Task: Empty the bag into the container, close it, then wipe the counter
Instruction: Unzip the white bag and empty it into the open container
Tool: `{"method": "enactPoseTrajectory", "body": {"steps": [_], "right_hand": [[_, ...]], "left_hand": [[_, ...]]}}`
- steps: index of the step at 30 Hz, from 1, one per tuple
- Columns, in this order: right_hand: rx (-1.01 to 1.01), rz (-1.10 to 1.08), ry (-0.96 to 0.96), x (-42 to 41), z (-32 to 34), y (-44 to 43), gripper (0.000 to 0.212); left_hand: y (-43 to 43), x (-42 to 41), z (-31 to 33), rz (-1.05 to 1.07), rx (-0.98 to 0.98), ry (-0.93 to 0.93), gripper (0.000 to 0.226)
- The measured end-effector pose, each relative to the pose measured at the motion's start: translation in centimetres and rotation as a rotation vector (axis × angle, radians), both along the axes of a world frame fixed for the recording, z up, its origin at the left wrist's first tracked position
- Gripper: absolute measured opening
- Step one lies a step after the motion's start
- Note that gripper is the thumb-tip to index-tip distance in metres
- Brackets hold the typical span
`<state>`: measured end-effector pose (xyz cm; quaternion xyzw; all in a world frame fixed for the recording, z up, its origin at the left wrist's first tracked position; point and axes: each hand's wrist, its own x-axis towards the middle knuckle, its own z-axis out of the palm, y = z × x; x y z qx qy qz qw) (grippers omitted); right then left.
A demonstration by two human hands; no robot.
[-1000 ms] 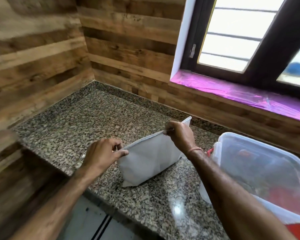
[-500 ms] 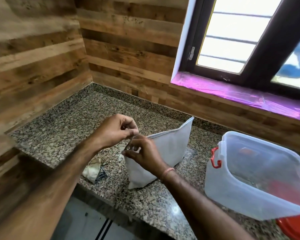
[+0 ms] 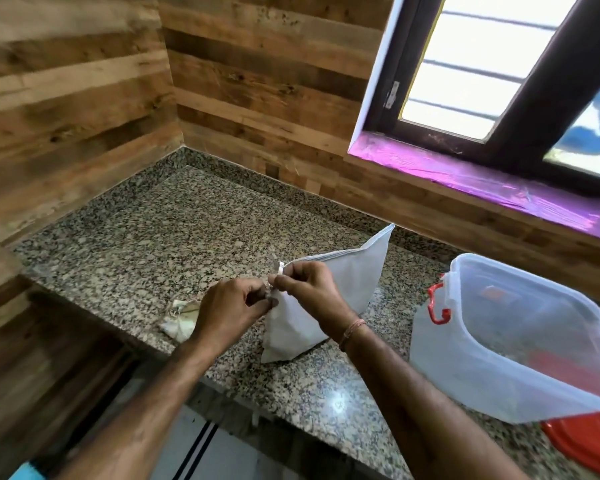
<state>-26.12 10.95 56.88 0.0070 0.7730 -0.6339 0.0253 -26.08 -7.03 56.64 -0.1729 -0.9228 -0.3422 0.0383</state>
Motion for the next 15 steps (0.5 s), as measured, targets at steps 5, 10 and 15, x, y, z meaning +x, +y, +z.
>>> {"method": "enactPoseTrajectory", "body": {"steps": [5, 10, 15], "right_hand": [[0.161, -0.173, 0.040, -1.2, 0.4, 4.0, 0.027], [0.240, -0.402, 0.041, -3.6, 0.9, 11.9, 0.032], [0.268, -0.345, 0.043, -4.3, 0.2, 11.9, 0.031]], "left_hand": [[-0.7, -0.3, -1.0, -0.056, 0.048, -0.016, 0.033], [-0.5, -1.3, -0.1, -0.107, -0.157, -0.080, 0.017], [7.1, -4.1, 2.4, -0.143, -0.538, 0.148, 0.062]]}}
